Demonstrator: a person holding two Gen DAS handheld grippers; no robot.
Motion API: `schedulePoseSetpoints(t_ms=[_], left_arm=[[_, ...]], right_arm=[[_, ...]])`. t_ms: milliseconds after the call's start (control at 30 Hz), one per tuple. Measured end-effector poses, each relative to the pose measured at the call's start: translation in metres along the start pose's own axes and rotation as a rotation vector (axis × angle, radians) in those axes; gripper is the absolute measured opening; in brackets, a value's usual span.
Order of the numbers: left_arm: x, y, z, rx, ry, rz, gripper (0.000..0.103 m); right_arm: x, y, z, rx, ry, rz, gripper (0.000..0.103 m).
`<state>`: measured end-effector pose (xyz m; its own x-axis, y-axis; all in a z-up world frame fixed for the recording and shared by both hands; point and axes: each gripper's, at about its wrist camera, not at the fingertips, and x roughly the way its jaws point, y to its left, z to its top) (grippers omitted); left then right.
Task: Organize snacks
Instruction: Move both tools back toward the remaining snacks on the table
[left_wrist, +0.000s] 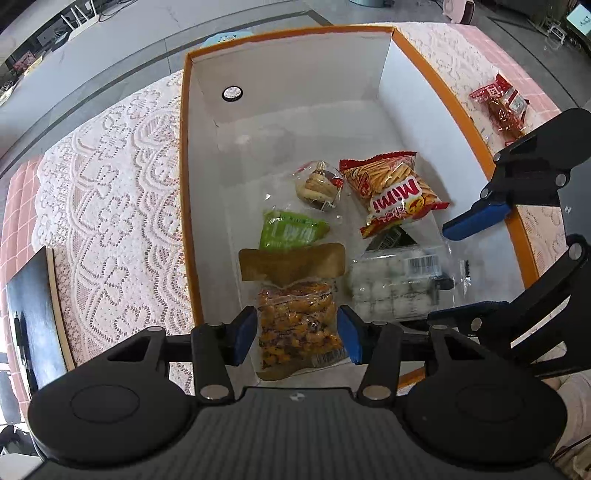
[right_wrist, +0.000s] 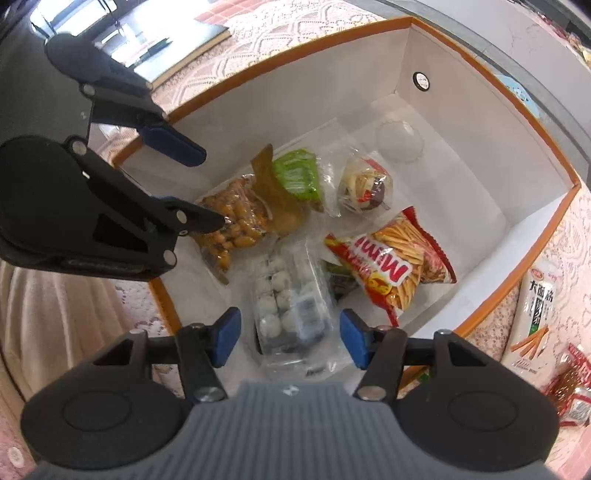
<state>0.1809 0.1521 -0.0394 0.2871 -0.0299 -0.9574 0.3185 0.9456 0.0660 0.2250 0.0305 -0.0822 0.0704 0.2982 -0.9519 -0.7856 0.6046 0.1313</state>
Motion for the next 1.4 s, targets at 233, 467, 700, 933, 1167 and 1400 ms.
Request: schedulePoseSetpoints(t_ms=[233, 467, 700, 933, 1167, 1400], left_arm=[[-0.015, -0.008, -0.001, 0.009, -0.032, 0.016, 0.059], [-0.038, -0.025, -0.001, 0.008, -0.093, 0.015, 0.059], [-0.067, -0.051, -0.002, -0.056, -0.245, -0.011, 0.059], [-0.082, -0.093, -0.006, -0.046, -0.410, -0.034, 0.059], [-0.074, -0.141, 0.005, 0.003, -0.461, -0.123, 0.059], [-0.046, -0.180, 0.027, -0.025, -0.437, -0.175, 0.064]], right_arm=[[-0.015, 0.002, -0.003, 0.020, -0.050, -0.020, 0.062], [-0.044, 0.004, -0.021, 0.046, -0.130, -0.026, 0.062], [-0.085, -0.002, -0.066, 0.160, -0.319, -0.070, 0.062], [-0.108, -0.024, -0.145, 0.383, -0.540, -0.140, 0.063], [-0.106, -0.057, -0.229, 0.598, -0.636, -0.235, 0.062], [-0.091, -0.087, -0.281, 0.702, -0.661, -0.304, 0.062]])
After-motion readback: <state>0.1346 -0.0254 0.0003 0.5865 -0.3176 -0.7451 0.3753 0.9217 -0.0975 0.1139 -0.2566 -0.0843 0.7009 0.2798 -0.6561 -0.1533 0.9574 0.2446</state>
